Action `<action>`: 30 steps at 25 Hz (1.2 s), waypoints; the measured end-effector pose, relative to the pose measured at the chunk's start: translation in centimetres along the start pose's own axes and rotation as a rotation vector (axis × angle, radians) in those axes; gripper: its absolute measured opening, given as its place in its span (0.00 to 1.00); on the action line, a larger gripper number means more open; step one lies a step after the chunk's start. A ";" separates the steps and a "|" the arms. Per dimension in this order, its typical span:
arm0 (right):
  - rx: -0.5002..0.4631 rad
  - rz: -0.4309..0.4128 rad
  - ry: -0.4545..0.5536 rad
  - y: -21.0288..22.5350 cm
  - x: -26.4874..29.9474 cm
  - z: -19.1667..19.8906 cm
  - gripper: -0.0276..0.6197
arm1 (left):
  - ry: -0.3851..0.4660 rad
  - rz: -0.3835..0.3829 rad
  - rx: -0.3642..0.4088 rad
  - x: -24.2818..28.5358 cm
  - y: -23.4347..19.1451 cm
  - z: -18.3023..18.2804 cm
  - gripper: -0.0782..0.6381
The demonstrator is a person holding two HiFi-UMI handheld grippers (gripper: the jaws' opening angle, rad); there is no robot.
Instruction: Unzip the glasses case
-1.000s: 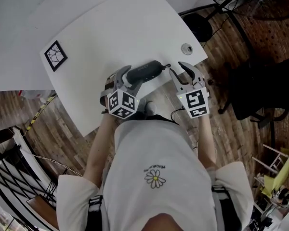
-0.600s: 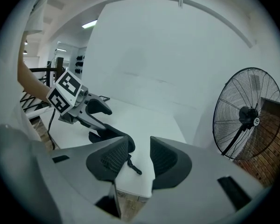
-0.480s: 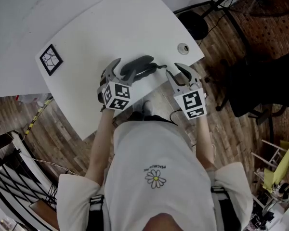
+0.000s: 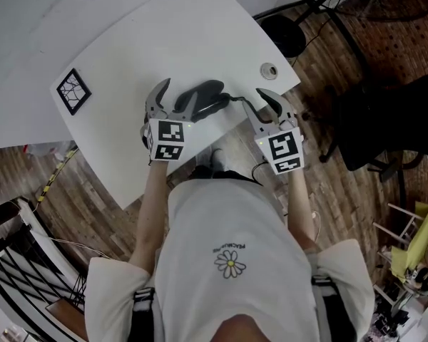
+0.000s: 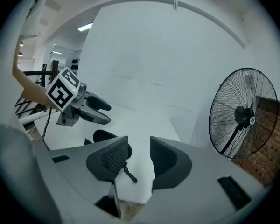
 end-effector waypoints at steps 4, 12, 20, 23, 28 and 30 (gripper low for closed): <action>0.030 0.073 0.079 1.8 0.5 -2.9 0.25 | 0.208 -0.043 -0.101 -1.7 -0.3 -5.6 0.52; 0.141 0.272 0.352 4.9 -2.6 -9.5 0.16 | 0.601 -0.061 -0.132 -9.4 1.7 -15.5 0.25; 0.154 0.332 0.477 4.1 -5.4 -12.1 0.05 | 0.637 -0.070 -0.117 -12.3 3.1 -14.2 0.13; 0.137 0.342 0.505 3.6 -5.6 -12.5 0.05 | 0.642 -0.066 -0.116 -12.8 3.3 -14.0 0.13; 0.150 0.332 0.495 2.8 -5.7 -12.3 0.05 | 0.658 -0.078 -0.106 -13.8 3.1 -14.0 0.13; 0.155 0.330 0.490 2.7 -5.7 -12.0 0.05 | 0.663 -0.081 -0.104 -13.9 3.1 -14.0 0.13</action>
Point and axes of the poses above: the fingertips, and each gripper's own axes: x forward along the fingers, y to its right, z out of its underside, the point moved 10 cm from there along -x, backward along the fingers, and after that the axes turned 15 degrees about -x, right-handed, at the moved point
